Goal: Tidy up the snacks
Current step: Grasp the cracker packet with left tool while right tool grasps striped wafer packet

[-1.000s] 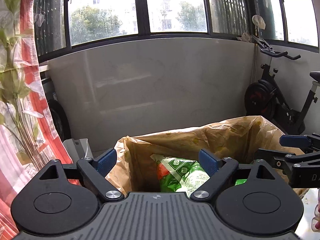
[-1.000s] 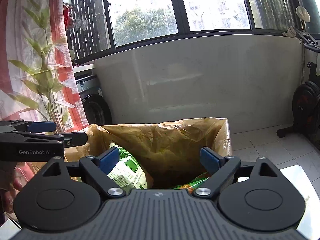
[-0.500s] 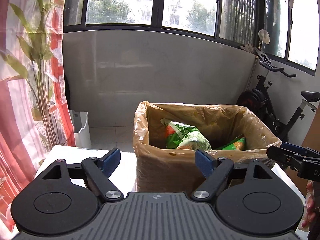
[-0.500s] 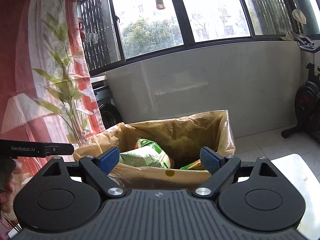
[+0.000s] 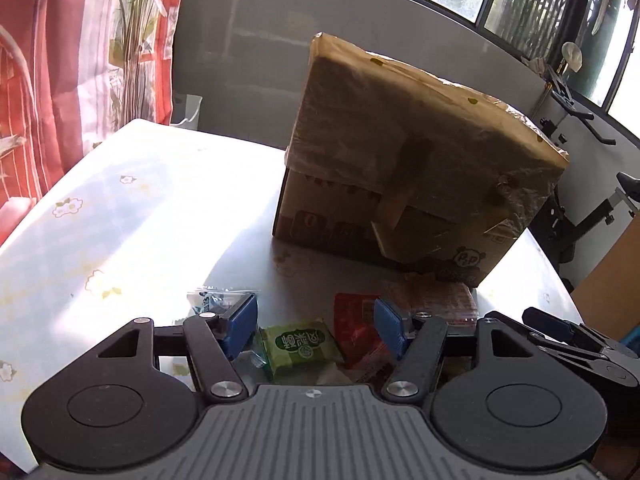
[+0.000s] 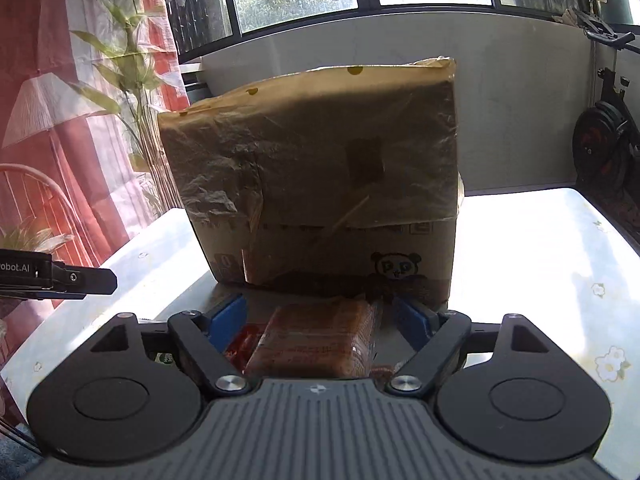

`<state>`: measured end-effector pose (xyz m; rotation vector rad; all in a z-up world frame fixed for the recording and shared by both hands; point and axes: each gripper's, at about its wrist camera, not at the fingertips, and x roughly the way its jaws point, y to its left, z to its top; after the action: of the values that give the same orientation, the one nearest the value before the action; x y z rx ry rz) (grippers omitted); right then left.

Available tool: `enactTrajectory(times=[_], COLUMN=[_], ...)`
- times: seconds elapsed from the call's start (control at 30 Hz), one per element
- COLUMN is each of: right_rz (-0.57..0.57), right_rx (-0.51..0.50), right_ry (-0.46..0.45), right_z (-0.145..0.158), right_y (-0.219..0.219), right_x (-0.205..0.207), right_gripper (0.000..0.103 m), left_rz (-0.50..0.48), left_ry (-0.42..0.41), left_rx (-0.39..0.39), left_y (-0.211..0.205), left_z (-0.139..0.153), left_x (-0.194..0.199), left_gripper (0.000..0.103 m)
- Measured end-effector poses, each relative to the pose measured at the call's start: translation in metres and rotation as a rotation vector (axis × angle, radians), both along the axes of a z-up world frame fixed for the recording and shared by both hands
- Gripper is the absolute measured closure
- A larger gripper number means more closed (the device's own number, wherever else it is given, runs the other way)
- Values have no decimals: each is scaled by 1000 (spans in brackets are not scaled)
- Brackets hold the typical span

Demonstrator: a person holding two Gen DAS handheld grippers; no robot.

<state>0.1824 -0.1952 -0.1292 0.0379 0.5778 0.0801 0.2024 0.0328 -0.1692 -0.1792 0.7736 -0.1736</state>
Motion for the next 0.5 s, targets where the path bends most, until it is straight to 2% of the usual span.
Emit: enactTrajectory(times=[0.07,0.2,0.43,0.5], right_rz=[-7,-23,-56,-62], right_rx=[-10,-34,-28,-16], right_ry=[29,81,102,105], right_z=[-11,-31,-50,-52], right_y=[0,-3,-13,-15], right_x=[-8,-24,-43,-47], right_gripper=[26,38,47,47], left_rz=[7,17,-19,-41], left_ry=[47,122,142,132], left_rx=[-12,-38,-75,-68], left_y=[-3,-7,-21,-28], left_z=[-15,-41,-57,-57], left_x=[-6,-17,-34,-35], left_gripper=[37,39,40,35])
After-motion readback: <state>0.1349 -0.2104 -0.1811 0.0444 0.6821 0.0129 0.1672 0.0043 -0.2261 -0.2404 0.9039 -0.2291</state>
